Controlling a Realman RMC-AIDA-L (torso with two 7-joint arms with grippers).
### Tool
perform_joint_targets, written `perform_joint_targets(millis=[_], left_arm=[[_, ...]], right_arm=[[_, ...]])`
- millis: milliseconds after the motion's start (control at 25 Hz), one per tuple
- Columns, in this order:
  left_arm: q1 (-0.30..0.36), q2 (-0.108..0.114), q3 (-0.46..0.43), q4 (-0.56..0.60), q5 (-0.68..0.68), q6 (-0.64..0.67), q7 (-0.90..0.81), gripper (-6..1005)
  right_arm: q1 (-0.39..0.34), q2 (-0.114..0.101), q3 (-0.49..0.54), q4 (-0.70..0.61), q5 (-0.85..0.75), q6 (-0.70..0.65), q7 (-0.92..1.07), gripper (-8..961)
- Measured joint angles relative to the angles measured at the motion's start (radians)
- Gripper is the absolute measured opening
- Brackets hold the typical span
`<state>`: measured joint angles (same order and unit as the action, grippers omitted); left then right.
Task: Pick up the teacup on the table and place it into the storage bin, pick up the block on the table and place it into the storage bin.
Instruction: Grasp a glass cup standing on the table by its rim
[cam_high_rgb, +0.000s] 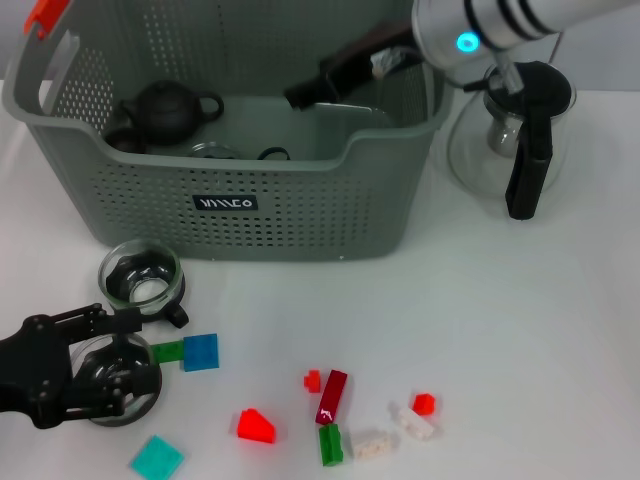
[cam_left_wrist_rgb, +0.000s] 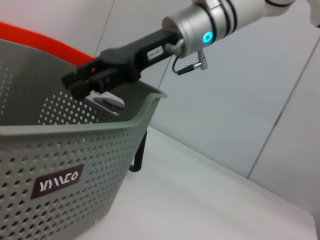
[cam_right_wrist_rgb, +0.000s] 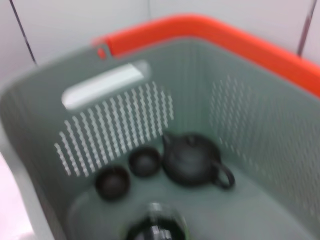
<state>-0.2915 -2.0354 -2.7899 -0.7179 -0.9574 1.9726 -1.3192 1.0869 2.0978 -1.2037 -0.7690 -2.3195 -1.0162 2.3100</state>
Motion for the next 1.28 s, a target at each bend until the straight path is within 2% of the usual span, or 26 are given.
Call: perform_joint_targets(millis=[240, 400, 520, 680, 920, 1080, 1280], left_arm=[[-0.005, 0.003, -0.002, 0.000, -0.004, -0.001, -0.004, 864], [-0.007, 0.003, -0.005, -0.002, -0.005, -0.004, -0.004, 864], [-0.009, 0.002, -0.011, -0.008, -0.005, -0.007, -0.002, 864], [-0.017, 0.010, -0.015, -0.012, -0.006, -0.007, -0.003, 864], [-0.029, 0.019, -0.011, -0.072, -0.002, 0.005, -0.048, 864], [-0.031, 0.023, -0.001, -0.143, 0.005, 0.000, -0.127, 865], [-0.038, 0.029, 0.009, -0.225, 0.052, -0.010, -0.211, 866]], right_arm=[[-0.135, -0.002, 0.007, -0.187, 0.212, -0.034, -0.121, 656], [-0.255, -0.001, 0.007, -0.268, 0.427, -0.065, -0.309, 768], [-0.342, -0.001, 0.007, -0.282, 0.616, -0.144, -0.499, 832], [-0.428, -0.006, 0.019, -0.279, 0.746, -0.300, -0.658, 865], [-0.505, -0.007, 0.027, -0.274, 0.709, -0.530, -0.755, 861], [-0.509, -0.012, 0.037, -0.279, 0.607, -0.642, -0.701, 858], [-0.489, -0.018, 0.039, -0.281, 0.522, -0.697, -0.630, 858]])
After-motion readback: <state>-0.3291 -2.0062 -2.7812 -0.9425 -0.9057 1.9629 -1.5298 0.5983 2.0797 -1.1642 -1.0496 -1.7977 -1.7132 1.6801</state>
